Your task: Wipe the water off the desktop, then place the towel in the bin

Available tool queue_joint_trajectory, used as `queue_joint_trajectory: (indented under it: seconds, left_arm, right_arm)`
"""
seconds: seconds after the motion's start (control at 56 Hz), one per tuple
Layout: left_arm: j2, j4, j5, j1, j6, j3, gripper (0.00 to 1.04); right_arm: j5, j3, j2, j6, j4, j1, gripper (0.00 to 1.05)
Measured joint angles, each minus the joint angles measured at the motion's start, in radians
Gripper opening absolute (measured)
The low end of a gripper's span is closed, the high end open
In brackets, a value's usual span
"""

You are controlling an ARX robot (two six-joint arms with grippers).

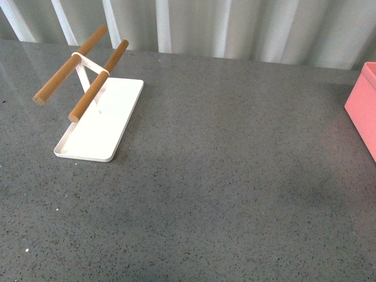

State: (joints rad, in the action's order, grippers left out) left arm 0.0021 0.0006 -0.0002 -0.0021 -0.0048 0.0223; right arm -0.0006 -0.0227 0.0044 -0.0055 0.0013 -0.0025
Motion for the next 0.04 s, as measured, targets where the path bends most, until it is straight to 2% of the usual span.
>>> queue_joint_trajectory:
  seconds: [0.036]
  left_arm:
    - [0.000, 0.000, 0.000, 0.000, 0.000, 0.000, 0.98]
  right_arm:
    - [0.000, 0.000, 0.000, 0.000, 0.000, 0.000, 0.98]
